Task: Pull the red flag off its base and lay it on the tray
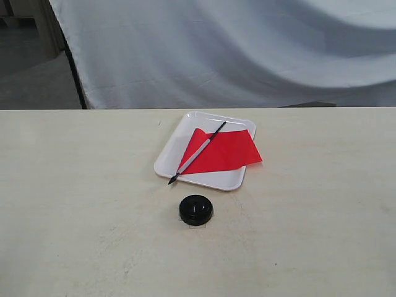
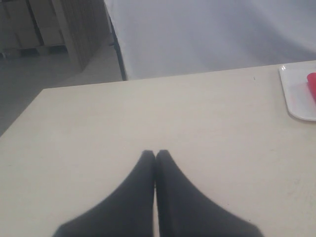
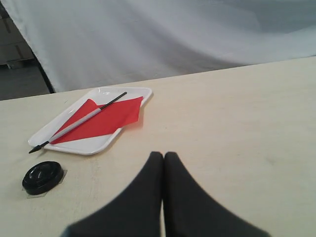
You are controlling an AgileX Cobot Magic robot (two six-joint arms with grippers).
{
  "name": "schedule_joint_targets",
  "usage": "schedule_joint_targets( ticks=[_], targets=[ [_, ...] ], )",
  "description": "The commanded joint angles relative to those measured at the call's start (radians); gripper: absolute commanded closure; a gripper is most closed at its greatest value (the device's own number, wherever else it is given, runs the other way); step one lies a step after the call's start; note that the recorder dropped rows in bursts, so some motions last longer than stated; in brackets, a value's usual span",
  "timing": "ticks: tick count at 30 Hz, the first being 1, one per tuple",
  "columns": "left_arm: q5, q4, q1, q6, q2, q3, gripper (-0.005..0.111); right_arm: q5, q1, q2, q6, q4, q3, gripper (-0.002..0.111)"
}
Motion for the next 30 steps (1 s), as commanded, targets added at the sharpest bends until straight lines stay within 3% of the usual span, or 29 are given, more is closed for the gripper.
schedule_joint_targets(
  ticks=[1,30],
  targets=[
    [-0.004,0.005,0.000,-0.003,-0.001,0.002,0.107,0.015,0.004,-0.005,-0.005,-0.007,0.001,0.108],
    [-0.004,0.005,0.000,-0.003,-0.001,0.002,0.107,0.038,0.004,-0.005,-0.046,-0.066,0.001,0.108]
  ],
)
